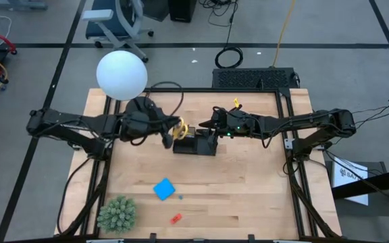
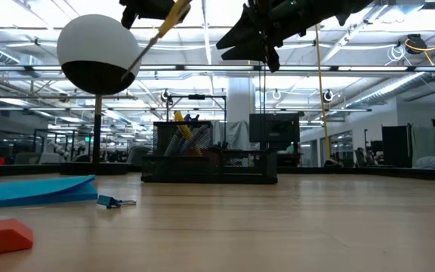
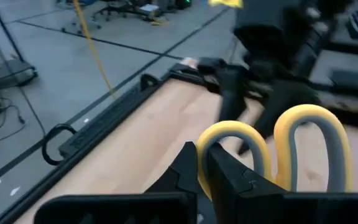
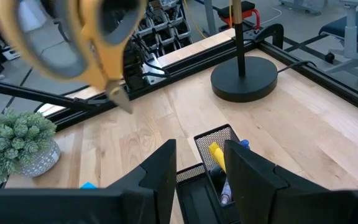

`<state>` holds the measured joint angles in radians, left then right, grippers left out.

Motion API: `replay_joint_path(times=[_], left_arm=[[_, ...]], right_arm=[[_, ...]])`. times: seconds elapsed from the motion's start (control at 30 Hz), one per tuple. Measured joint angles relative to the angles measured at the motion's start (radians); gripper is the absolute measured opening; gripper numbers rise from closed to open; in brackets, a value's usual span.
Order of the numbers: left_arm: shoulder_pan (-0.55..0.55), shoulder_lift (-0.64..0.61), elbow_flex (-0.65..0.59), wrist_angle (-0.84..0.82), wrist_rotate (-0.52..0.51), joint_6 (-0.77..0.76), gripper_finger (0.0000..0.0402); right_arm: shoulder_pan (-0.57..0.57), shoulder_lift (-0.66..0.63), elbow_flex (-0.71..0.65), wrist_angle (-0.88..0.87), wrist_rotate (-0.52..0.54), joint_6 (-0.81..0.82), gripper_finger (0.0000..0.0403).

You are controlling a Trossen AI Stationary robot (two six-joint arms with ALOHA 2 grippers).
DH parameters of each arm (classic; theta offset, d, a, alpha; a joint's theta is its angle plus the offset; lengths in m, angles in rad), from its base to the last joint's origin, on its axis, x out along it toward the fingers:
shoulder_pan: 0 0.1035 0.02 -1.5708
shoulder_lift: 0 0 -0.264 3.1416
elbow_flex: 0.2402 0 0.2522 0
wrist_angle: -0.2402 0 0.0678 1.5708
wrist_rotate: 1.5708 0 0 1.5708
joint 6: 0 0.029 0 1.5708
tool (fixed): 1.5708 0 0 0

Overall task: Pick and place office supplies into organizer
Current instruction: Put the yellow scissors into the black desk organizer

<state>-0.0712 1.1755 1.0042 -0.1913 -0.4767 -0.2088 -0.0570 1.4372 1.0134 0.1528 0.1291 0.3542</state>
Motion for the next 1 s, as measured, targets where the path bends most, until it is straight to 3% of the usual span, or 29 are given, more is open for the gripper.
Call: replay_joint_path(times=[0.27,0.7,0.87,1.0], left_arm=[[0.084,0.001,0.0,0.124,0.035,0.039,0.0017],[0.191,0.001,-0.002,0.153,0.111,0.105,0.0017],[0.215,0.001,-0.085,0.414,0.162,0.121,0.0017],[0.224,0.001,-0.163,0.516,0.145,0.096,0.0017]], right_arm=[[0.0,0.0,0.0,0.0,0.0,0.0,0.0126],[0.0,0.0,0.0,0.0,0.0,0.0,0.0126],[0.0,0.0,0.0,0.0,0.0,0.0,0.0126],[0.0,0.0,0.0,0.0,0.0,0.0,0.0126]])
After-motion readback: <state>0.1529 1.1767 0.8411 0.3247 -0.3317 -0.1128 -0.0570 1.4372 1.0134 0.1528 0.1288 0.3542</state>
